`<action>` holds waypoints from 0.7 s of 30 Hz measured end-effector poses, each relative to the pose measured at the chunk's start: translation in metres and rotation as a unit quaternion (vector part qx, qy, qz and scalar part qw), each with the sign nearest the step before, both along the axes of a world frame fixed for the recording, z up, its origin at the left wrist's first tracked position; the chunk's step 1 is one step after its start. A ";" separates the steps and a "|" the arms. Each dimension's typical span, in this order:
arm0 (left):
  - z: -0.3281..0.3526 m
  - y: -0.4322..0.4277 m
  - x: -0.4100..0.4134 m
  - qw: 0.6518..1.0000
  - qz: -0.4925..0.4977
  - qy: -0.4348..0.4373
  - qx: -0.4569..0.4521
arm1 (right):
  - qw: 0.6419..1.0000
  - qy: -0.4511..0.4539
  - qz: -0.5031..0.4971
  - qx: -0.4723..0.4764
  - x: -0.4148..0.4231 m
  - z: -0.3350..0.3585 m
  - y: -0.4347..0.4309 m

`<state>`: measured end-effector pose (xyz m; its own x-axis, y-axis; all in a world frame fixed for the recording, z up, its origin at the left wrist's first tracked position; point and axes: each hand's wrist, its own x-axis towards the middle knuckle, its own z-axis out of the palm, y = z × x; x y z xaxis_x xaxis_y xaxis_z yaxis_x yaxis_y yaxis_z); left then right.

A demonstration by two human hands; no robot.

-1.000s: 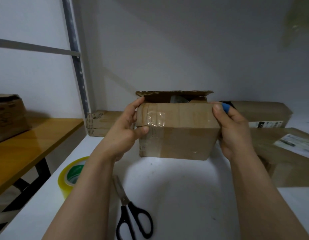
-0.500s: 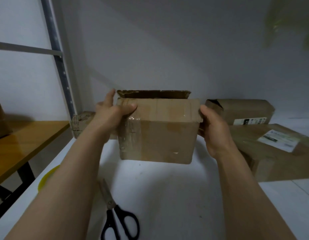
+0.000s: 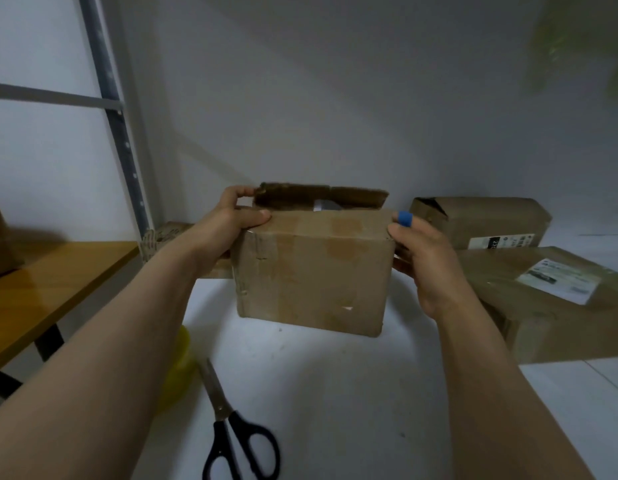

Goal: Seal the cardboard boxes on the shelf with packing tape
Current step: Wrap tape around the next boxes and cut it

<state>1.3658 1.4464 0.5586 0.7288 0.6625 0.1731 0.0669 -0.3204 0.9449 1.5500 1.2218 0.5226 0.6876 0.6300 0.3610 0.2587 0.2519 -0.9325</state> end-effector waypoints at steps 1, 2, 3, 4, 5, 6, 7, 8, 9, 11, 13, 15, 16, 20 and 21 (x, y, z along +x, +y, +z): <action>0.001 0.003 0.000 1.000 0.002 0.009 0.006 | 1.000 -0.001 -0.009 0.001 0.002 -0.001 -0.001; 0.001 0.004 -0.001 1.000 0.002 0.017 0.011 | 1.000 -0.002 -0.021 0.003 0.004 -0.001 -0.001; 0.001 0.005 -0.002 1.000 -0.002 0.024 0.013 | 0.999 0.002 -0.033 0.009 0.005 -0.002 -0.001; 0.002 0.004 -0.002 0.999 -0.009 0.027 0.016 | 0.999 0.008 -0.044 0.018 0.006 -0.002 0.000; 0.003 0.004 -0.003 0.999 -0.016 0.028 0.021 | 0.998 0.012 -0.054 0.029 0.005 -0.002 0.000; 0.003 0.003 -0.003 0.999 -0.023 0.027 0.026 | 0.997 0.010 -0.061 0.034 0.005 -0.003 0.002; 0.003 0.002 -0.003 0.999 -0.028 0.025 0.030 | 0.997 0.003 -0.063 0.037 0.005 -0.004 0.003; 0.003 0.003 -0.004 0.999 -0.033 0.023 0.032 | 0.998 -0.007 -0.059 0.037 0.004 -0.005 0.004; 0.002 0.003 -0.004 0.999 -0.040 0.019 0.032 | 0.998 -0.012 -0.048 0.036 0.003 -0.005 0.004; -0.001 0.005 -0.005 0.998 -0.049 0.009 0.032 | 0.999 -0.021 -0.022 0.030 0.001 -0.005 0.006; -0.004 0.007 -0.004 0.998 -0.050 0.000 0.036 | 0.999 -0.036 -0.013 0.018 -0.001 -0.004 0.007; -0.004 0.007 -0.004 0.998 -0.048 -0.008 0.037 | 0.999 -0.044 -0.023 0.015 -0.003 -0.003 0.007; -0.004 0.006 -0.004 0.998 -0.048 -0.011 0.034 | 0.999 -0.043 -0.030 0.016 -0.004 -0.003 0.008; -0.003 0.004 -0.007 0.997 -0.068 -0.027 -0.001 | 0.999 -0.021 -0.005 0.036 -0.006 -0.003 0.011; -0.003 0.003 -0.007 0.996 -0.077 -0.035 -0.012 | 0.999 -0.013 0.005 0.038 -0.007 -0.004 0.011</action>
